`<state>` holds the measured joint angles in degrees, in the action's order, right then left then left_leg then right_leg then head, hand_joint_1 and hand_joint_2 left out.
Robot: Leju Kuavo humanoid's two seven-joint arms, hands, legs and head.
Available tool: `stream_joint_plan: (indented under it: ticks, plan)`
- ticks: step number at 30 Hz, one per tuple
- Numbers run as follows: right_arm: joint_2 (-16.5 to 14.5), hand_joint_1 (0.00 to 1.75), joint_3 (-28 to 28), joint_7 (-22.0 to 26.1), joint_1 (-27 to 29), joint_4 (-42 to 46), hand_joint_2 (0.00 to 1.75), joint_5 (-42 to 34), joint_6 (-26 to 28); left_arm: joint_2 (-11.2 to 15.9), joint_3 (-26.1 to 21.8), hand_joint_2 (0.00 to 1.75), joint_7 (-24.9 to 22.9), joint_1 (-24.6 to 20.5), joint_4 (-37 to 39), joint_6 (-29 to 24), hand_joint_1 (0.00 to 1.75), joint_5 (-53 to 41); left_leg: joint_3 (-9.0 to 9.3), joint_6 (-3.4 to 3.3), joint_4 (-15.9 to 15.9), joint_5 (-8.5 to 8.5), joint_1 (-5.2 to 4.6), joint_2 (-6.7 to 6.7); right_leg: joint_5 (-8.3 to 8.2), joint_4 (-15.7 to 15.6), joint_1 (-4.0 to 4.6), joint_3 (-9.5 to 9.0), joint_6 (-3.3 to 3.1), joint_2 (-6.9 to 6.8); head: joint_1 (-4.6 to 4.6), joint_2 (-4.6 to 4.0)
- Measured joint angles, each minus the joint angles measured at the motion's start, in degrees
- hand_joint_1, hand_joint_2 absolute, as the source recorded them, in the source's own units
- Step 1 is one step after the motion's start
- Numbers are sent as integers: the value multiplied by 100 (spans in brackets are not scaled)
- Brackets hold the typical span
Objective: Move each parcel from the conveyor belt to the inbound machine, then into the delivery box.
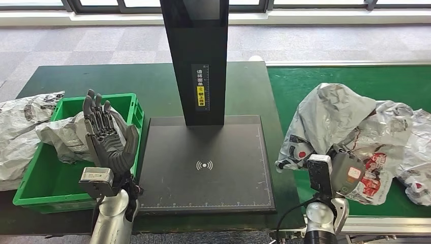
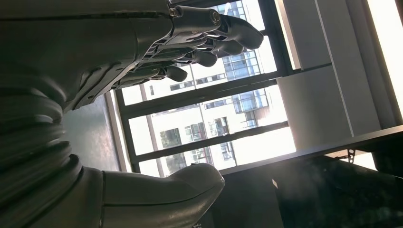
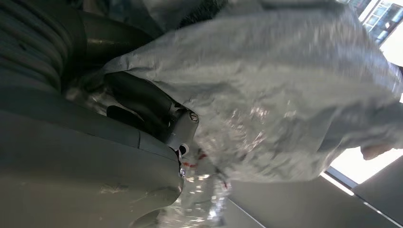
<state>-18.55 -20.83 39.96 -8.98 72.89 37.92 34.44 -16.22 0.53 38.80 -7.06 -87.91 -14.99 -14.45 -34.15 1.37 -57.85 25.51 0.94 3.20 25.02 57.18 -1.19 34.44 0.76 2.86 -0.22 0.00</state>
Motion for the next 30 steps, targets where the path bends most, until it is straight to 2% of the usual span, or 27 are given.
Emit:
stream_joint_plan:
  ticks: [6,14,30]
  plan:
    - [-3,175,468,-234,98,397,175,316,-286,1,21,175,0,-6,5,77,0,8,1,0,0,0,0,-4,0,0,1,2,-1,4,-1,0]
    - [-3,175,1275,-425,87,415,175,719,-576,9,110,175,0,-26,22,83,0,102,0,1,0,-1,1,-3,0,2,1,3,-1,3,-2,0]
    - [-3,175,1771,-475,58,-74,175,830,-633,24,238,175,0,-12,37,65,0,173,-3,1,0,0,1,0,0,1,1,3,-1,1,-2,0]
